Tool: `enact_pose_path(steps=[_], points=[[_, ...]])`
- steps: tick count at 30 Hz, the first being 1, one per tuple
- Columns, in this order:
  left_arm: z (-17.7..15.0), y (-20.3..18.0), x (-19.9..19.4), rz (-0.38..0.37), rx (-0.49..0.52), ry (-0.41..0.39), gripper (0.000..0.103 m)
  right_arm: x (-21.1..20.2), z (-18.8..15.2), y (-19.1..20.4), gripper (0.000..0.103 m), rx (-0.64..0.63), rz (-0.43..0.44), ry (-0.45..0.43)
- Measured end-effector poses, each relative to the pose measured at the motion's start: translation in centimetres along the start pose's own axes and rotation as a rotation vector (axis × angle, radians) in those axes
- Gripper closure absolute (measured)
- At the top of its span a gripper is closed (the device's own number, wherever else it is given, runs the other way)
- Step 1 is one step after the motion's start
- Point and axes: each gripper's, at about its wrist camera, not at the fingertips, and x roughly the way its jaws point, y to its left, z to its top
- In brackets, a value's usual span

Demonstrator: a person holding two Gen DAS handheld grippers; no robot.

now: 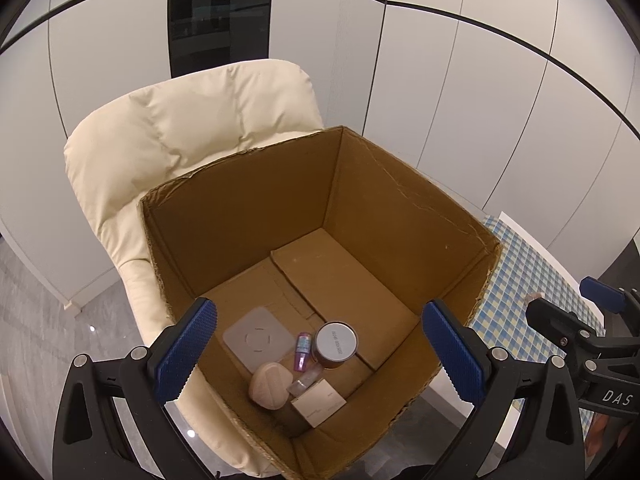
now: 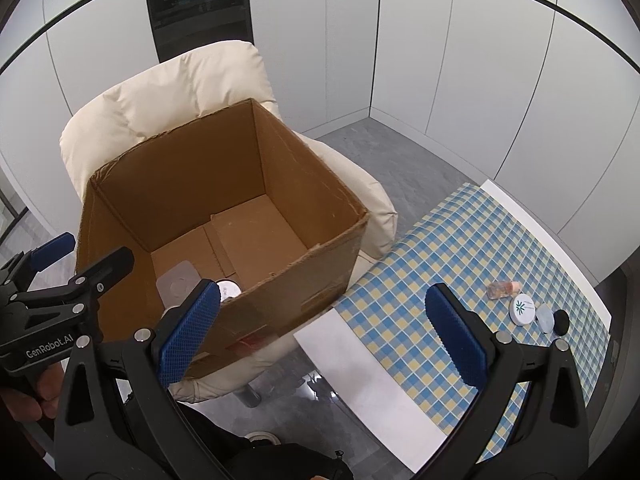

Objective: Organize objects

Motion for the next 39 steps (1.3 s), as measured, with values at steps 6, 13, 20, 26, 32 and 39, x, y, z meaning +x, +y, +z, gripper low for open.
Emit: enact_pose_path(steps=[6,13,20,26,32,39], points=[[0.0,-0.9,0.0,-0.015,0.009,0.001,0.001,-0.2,-0.2,-0.9,0.0,0.009,-0.011,0.0],[0.0,-1.8,0.4,-0.025,0.019,0.01,0.001,-0.4,-0.5,-2.0,0.0,0.024,-0.024,0.0],[0.0,-3.1,0.5,-0.042,0.036,0.009,0.001,-0.6,-0.9,-3.1,0.0,0.034,-0.038,0.003],[0.0,-4.5,0.7,-0.059,0.053,0.014,0.001,-0.8,-1.3,-4.3,0.0,0.049,-0.054,0.007],[-0.1,-6.1,0.7,-0.08,0.071,0.015,0.001,-1.3,-1.9,-5.9,0.0,0.07,-0.072,0.007],[-0.1,-8.2,0.7,-0.103,0.102,0.01,0.001,-1.8,-2.6,-7.7,0.0,0.095,-0.091,0.008]])
